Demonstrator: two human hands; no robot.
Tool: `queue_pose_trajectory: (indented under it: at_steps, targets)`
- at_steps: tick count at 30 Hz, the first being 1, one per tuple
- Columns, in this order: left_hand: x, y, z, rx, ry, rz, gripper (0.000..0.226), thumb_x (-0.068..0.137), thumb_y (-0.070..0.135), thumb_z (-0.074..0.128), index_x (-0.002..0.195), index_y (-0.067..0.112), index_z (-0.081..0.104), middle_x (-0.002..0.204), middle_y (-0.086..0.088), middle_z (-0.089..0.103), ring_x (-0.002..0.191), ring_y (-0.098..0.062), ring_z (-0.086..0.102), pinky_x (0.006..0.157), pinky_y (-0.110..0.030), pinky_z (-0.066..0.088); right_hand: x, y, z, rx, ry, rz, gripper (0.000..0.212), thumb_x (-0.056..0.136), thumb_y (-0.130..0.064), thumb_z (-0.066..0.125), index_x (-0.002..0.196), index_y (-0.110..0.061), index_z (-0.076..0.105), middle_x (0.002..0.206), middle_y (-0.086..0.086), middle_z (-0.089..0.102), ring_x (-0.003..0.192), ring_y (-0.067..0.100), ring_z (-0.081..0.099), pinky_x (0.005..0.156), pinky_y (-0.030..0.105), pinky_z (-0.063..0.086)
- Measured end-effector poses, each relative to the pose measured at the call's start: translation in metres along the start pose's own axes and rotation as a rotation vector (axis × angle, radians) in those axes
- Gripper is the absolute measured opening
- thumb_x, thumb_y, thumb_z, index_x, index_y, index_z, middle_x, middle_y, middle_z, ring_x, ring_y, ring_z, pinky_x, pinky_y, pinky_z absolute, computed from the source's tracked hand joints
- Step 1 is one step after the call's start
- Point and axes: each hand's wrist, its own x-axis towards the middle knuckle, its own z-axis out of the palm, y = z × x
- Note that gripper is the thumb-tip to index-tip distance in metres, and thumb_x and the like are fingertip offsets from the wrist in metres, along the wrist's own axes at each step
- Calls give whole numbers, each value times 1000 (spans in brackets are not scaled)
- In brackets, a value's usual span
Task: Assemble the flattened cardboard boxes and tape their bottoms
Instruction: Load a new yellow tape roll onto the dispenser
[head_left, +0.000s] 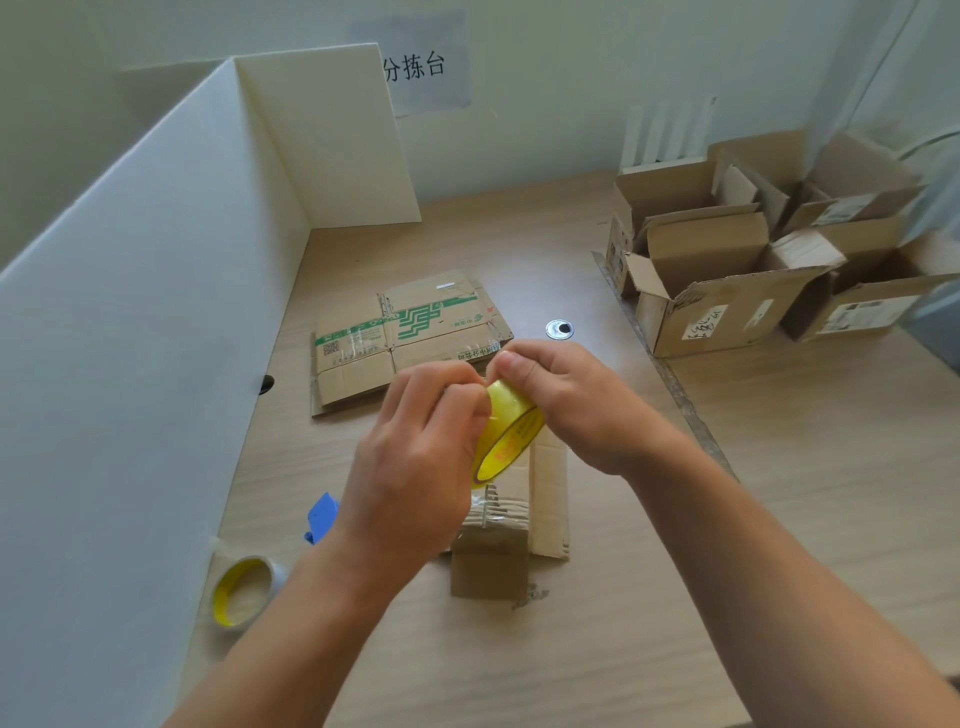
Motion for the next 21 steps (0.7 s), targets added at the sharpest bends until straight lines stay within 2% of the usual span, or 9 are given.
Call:
queue_pose_trajectory:
  at_steps: [3,5,8,12,14,17,19,21]
  targets:
    - [0,-3,1,-74,10,-13,20,95,2,50,87,-8,65,102,-20,61,92,-30,61,78,-40,52,2,1,3,109,-25,24,29,106,-13,42,86,-7,62,68,-13,62,64,0,56,61,17,44]
    - [-1,-4,1,-114,18,-14,21,95,1,48,87,-10,64,102,-21,59,96,-26,60,87,-29,50,6,2,6,174,-3,47,30,107,-15,42,85,-7,61,68,-6,58,63,9,52,62,26,42]
    - [-4,-7,0,-178,18,3,21,95,1,47,87,-10,62,103,-21,58,105,-19,58,97,-19,44,8,4,6,251,-15,68,30,107,-16,41,83,-8,58,66,-3,55,62,13,48,61,30,41]
    - [-9,-17,-8,-247,2,51,21,96,2,46,88,-10,62,107,-19,57,114,-15,57,97,-20,45,11,7,1,380,-47,113,29,106,-18,41,83,-8,58,68,1,54,62,18,49,58,32,45]
    - [-11,-21,-9,-318,-10,7,18,97,2,47,91,-7,61,110,-14,56,117,-12,60,95,-20,47,13,12,-1,463,-55,152,28,105,-19,42,85,-8,58,71,5,54,64,19,51,57,32,47]
    - [-14,-24,-8,-414,-36,-171,11,98,7,48,95,7,59,109,-6,59,113,-5,62,89,-22,50,16,24,8,510,-41,246,32,105,-26,44,83,-15,63,85,17,53,71,25,53,65,38,49]
    - [-17,-25,-2,-447,-62,-403,10,97,16,48,94,20,56,106,-1,64,105,-7,64,87,-33,53,17,35,19,407,37,312,36,106,-35,43,81,-20,65,87,16,57,73,26,56,69,42,50]
    - [-22,-27,6,-475,-99,-645,12,100,23,49,93,24,59,99,1,68,96,-15,66,86,-45,55,17,44,28,210,163,326,36,104,-43,44,89,-20,66,83,8,63,78,24,59,75,47,52]
